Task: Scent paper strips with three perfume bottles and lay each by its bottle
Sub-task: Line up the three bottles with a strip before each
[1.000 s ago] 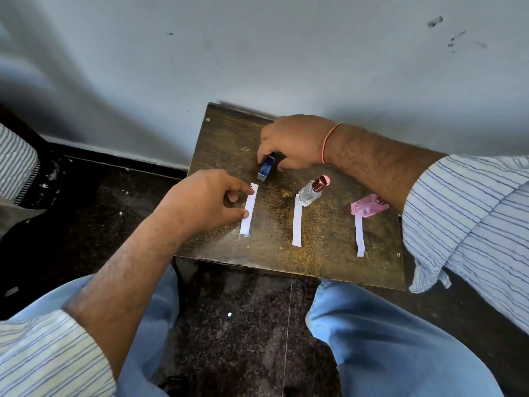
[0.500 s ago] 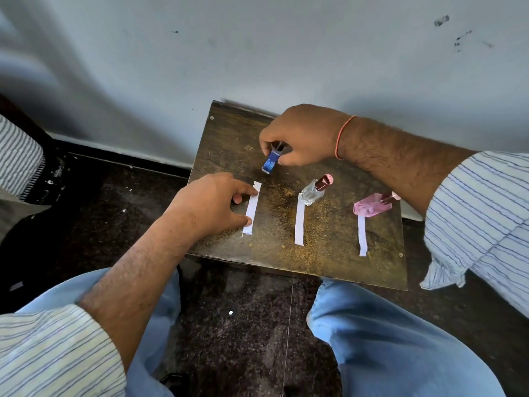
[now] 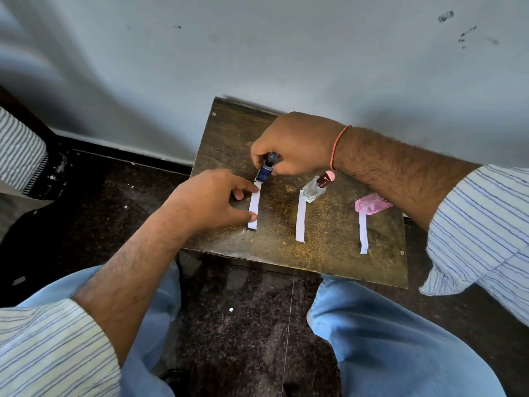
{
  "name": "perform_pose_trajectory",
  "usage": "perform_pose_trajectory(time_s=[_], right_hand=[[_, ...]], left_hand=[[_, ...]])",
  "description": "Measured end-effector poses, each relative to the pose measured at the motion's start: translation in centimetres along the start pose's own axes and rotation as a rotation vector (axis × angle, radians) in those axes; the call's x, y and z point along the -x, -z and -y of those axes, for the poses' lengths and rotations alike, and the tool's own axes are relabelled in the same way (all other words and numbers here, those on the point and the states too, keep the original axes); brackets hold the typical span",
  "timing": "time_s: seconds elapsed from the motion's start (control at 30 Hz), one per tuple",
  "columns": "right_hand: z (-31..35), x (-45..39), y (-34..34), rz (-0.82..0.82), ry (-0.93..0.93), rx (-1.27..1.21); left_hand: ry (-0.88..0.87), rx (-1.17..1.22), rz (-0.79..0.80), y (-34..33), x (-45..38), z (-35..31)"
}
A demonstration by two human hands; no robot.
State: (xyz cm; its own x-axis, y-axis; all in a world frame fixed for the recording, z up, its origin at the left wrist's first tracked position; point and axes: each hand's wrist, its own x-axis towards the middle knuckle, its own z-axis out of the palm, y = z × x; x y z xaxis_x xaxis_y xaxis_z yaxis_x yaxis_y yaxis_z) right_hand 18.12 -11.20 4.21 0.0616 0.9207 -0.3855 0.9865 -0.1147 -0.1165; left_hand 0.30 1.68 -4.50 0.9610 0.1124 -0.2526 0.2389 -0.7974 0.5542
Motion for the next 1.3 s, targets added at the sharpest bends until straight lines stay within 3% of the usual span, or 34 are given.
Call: perform_pose_trajectory(time_s=[0.67, 0.87, 0.97, 1.03, 1.2, 1.3], right_hand=[[2.4, -1.0, -0.3, 0.052, 0.044, 0.185], [2.7, 0.0, 0.2, 0.069, -0.046, 0.221], [2.9, 2.5, 1.8, -0.095, -0.167, 0.097], [3.2, 5.5, 2.6, -0.297, -0.256, -0.007], [7.2, 13.8, -1.9, -1.075, -0.587, -0.324], [8.9, 14.7, -8.0, -1.216, -0.814, -0.675]], left_hand=[[-0.007, -0.001, -0.005, -0.7, 0.1, 0.3], [-0.013, 0.015, -0.018, -0.4, 0.3, 0.2], [0.011, 0.083, -0.027, 0.3, 0.4, 0.6], [0.074, 0.164, -0.082, 0.9, 0.5, 0.7], [0.171, 0.251, -0.197, 1.0, 0.5, 0.5], [0.158, 0.28, -0.201, 0.4, 0.3, 0.4]])
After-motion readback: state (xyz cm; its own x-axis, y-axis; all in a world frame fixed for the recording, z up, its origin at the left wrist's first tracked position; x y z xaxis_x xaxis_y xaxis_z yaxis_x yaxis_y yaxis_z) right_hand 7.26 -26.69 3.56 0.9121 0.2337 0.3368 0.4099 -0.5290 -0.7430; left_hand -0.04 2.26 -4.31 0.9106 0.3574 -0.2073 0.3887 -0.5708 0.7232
